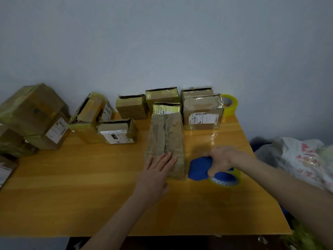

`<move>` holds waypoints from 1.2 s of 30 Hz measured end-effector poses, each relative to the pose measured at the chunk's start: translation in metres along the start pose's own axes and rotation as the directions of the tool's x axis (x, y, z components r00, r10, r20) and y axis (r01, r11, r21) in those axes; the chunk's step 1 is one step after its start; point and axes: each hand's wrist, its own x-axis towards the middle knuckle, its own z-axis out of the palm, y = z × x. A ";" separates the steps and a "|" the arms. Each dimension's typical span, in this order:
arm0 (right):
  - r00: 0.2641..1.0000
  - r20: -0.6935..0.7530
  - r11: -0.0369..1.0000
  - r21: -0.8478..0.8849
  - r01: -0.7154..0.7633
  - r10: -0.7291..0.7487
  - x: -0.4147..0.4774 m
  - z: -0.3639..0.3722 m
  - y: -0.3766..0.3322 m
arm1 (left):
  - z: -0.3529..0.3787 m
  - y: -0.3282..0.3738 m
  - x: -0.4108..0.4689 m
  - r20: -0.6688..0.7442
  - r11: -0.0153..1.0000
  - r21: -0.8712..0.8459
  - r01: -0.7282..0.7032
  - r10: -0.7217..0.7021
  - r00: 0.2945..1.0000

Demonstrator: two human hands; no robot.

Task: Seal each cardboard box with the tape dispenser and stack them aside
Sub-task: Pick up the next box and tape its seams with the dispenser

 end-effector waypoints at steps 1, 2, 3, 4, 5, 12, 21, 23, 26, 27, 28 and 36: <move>1.000 0.004 0.989 0.150 -0.011 0.011 0.000 -0.002 0.008 | 0.000 0.000 0.001 -0.001 1.000 -0.004 -0.002 0.002 1.000; 1.000 -0.008 0.960 0.279 -0.019 0.022 -0.001 -0.005 0.017 | 0.000 0.000 0.001 0.007 1.000 -0.004 -0.005 0.005 1.000; 0.998 -0.040 0.922 0.386 -0.025 0.044 -0.001 -0.008 0.026 | 0.000 -0.001 0.002 0.012 1.000 -0.002 -0.009 0.010 1.000; 0.992 -0.093 0.870 0.492 -0.026 0.083 0.000 -0.009 0.035 | 0.001 -0.001 0.002 0.011 1.000 -0.001 -0.013 0.013 1.000; 0.977 -0.158 0.792 0.611 -0.015 0.140 0.002 -0.006 0.042 | 0.001 0.000 0.002 0.010 1.000 -0.004 -0.013 0.013 1.000; 0.914 0.151 -0.188 0.979 -0.084 0.376 0.035 0.053 0.045 | 0.002 0.000 0.001 0.031 0.999 -0.012 -0.040 0.040 0.999; 0.849 -0.143 0.479 0.867 -0.141 0.509 0.018 0.039 0.018 | -0.020 -0.012 -0.009 -0.207 0.710 -0.700 0.082 -0.311 0.927; 0.843 -0.283 0.614 0.786 -0.069 0.457 0.001 0.028 -0.009 | -0.021 -0.025 -0.012 -0.145 0.547 -0.804 0.232 -0.560 0.816; 0.883 -0.344 0.679 0.733 0.039 0.320 -0.015 0.029 -0.066 | -0.022 -0.031 -0.008 0.104 0.309 -0.861 0.404 -0.672 0.734; 0.897 -0.343 0.685 0.726 0.064 0.279 -0.018 0.032 -0.085 | -0.023 -0.028 -0.006 0.150 0.262 -0.875 0.408 -0.654 0.742; 0.904 -0.343 0.680 0.728 0.085 0.255 -0.019 0.034 -0.102 | -0.023 -0.023 -0.002 0.166 0.240 -0.888 0.391 -0.626 0.762; 0.889 -0.359 0.612 0.782 0.121 0.283 -0.008 0.041 -0.109 | -0.018 -0.024 0.001 0.209 0.134 -0.935 0.327 -0.538 0.817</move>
